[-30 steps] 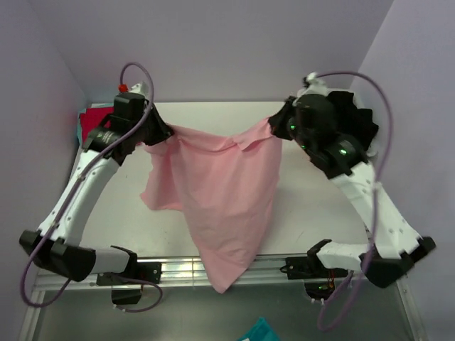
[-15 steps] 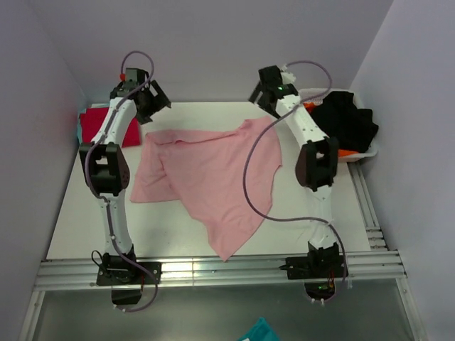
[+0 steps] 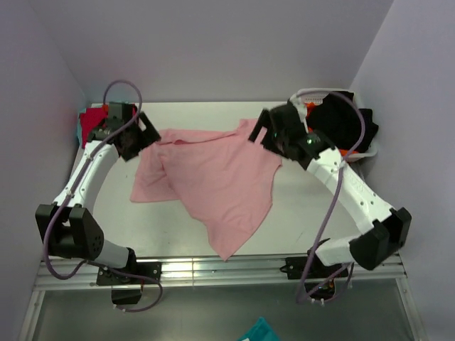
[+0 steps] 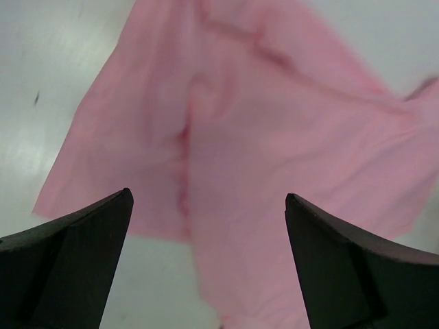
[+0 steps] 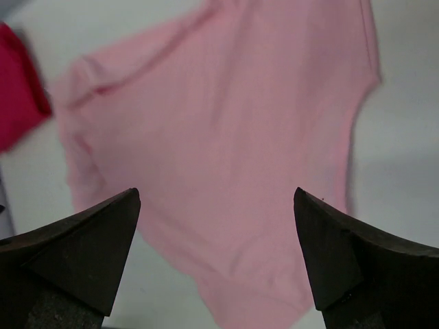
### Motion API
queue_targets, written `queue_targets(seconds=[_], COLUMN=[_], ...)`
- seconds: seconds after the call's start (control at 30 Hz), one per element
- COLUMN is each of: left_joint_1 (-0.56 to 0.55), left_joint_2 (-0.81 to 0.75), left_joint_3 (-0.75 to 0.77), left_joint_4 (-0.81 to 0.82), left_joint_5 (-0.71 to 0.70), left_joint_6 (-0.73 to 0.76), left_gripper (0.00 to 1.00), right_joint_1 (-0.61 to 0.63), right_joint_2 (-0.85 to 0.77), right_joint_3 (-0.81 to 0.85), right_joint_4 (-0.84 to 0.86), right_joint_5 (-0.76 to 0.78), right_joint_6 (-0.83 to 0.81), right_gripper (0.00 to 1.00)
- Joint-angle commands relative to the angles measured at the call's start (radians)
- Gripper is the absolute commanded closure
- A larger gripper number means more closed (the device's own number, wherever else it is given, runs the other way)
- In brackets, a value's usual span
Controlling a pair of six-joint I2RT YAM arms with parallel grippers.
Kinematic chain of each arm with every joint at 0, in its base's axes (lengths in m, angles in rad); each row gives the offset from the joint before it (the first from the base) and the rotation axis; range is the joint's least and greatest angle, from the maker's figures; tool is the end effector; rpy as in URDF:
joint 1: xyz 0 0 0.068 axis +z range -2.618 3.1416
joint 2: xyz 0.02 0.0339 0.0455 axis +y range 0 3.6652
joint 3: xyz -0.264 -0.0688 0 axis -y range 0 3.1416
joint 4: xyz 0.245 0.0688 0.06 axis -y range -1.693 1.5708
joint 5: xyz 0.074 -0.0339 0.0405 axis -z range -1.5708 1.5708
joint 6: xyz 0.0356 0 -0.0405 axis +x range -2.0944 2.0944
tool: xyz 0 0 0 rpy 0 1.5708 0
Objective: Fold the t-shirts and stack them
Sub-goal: Flatten out the tshirt
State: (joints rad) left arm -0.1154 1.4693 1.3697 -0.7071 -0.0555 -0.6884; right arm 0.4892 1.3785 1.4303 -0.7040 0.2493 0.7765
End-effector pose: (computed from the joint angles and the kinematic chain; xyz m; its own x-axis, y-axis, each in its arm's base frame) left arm 0.3169 -0.0347 0.3324 -0.6027 -0.5687 -0.5598 -0.3963 0.8222 -0.4086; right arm 0.2666 0.1320 0.3794 -0.5800 0.4606 -0.6719 0.1741 0.8758 0.4501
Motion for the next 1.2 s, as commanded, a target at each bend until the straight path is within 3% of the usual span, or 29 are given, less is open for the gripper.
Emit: queue_targets(seconds=[0.0,0.03,0.17,0.53,0.97,1.17], left_joint_1=[-0.006,-0.004,0.002,0.183,0.195,0.195], left_joint_2=[-0.116,-0.145,-0.216,-0.221,-0.072,-0.004], left_joint_3=[-0.191,-0.275,-0.405,-0.618,-0.669,-0.678], left_joint_4=[-0.069,-0.063,-0.083,0.075,0.231,0.290], left_joint_5=[-0.063,-0.066,-0.101,-0.059,-0.132,-0.119], left_joint_6=[-0.059,-0.086,-0.146,-0.183,-0.191,-0.212], left_gripper=[0.01,0.01,0.01,0.01,0.01,0.16], right_joint_1=[0.083,0.103,0.153,0.155,0.147,0.141], right_joint_2=[-0.137,-0.210,-0.341,-0.429,-0.450,-0.441], right_joint_3=[-0.232,-0.326,-0.455,-0.410,-0.421,-0.404], right_joint_4=[-0.066,-0.063,-0.103,-0.218,-0.242,-0.252], right_joint_5=[-0.056,-0.067,-0.067,0.007,0.011,0.013], right_joint_6=[0.101,0.142,0.178,0.118,0.052,0.032], right_gripper=[0.00,0.00,0.00,0.00,0.00,0.00])
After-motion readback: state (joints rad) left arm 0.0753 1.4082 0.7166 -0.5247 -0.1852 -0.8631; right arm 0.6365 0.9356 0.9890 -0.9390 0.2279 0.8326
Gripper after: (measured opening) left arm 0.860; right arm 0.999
